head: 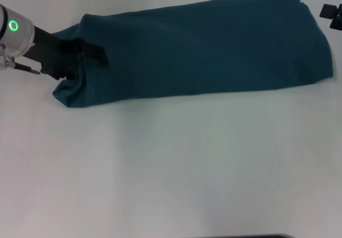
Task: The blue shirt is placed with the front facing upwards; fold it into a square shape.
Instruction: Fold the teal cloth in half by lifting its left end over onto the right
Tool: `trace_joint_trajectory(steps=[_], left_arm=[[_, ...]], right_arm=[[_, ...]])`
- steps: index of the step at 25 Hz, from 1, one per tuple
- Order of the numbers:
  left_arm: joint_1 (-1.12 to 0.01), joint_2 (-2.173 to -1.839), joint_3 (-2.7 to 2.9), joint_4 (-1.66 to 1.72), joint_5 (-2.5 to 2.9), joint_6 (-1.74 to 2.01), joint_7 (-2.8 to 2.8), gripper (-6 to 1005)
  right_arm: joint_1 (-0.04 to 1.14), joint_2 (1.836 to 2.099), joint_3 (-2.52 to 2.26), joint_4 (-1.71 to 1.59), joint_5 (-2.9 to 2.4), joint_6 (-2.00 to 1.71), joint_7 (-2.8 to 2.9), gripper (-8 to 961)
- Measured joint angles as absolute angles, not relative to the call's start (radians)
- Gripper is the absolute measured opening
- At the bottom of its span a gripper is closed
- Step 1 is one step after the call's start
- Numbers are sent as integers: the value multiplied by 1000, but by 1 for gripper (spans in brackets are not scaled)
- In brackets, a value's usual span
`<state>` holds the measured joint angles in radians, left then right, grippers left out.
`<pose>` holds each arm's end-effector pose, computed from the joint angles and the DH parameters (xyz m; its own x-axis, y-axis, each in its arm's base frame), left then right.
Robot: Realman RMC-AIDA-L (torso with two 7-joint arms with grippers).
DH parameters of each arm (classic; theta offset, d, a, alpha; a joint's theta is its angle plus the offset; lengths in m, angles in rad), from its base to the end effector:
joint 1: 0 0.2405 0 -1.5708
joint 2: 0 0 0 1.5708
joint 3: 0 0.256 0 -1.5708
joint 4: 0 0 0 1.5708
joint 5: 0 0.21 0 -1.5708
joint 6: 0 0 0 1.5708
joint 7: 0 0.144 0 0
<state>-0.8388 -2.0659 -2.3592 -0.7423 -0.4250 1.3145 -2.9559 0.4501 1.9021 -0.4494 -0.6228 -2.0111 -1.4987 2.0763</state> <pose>-0.2428 0.4083 0.0018 0.0168 0.9643 0.2643 0.9527 0.0648 -0.2970 0.3392 0.3319 0.1012 0.1736 -0.7095 -0.6830 -0.9576 -0.2836 0.0513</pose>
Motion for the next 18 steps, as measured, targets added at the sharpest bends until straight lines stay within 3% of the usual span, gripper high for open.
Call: trace_joint_trajectory(steps=[18], left_arm=[[-839, -2083, -2357, -786, -315, 1296, -2974, 947]], right_arm=[[451, 1902, -447, -623, -2011, -1499, 2083, 821]])
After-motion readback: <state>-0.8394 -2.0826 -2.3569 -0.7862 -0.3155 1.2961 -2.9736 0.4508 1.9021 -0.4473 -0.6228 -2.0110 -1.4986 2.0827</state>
